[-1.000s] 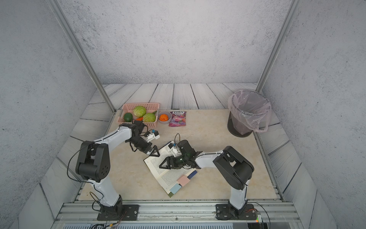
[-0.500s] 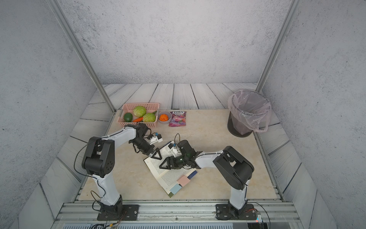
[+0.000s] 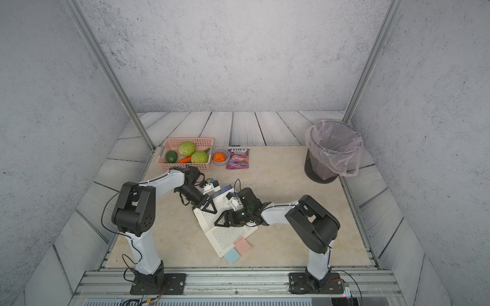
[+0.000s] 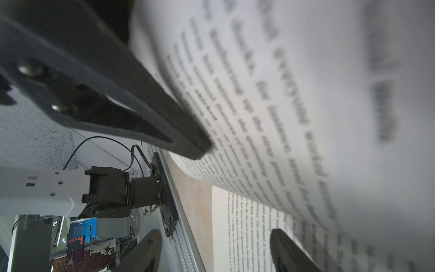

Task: Peel off the used sticky note
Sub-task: Turn the page of the book at the center of the board, then tear off the note from the book.

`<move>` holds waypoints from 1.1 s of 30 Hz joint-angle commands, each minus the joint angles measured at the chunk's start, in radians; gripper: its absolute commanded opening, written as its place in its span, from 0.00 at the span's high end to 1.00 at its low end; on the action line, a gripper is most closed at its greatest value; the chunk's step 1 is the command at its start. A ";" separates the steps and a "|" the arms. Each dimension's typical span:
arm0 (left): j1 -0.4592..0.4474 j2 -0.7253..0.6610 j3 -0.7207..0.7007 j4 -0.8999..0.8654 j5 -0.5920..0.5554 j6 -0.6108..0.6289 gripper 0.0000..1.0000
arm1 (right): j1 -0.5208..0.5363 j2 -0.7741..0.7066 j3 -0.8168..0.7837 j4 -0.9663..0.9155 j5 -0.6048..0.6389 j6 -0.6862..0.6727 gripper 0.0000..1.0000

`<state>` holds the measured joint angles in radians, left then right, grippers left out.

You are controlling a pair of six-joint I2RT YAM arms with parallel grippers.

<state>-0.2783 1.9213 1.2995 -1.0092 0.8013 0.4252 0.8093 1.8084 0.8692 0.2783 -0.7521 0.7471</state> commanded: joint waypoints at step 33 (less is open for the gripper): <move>0.160 -0.204 -0.162 0.196 -0.156 -0.204 1.00 | -0.021 -0.209 0.027 -0.449 0.411 0.065 0.31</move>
<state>-0.1314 1.7012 1.1439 -0.7990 0.6300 0.2344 0.7906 1.5826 0.9272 -0.1570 -0.3580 0.7673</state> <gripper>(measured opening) 0.071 0.688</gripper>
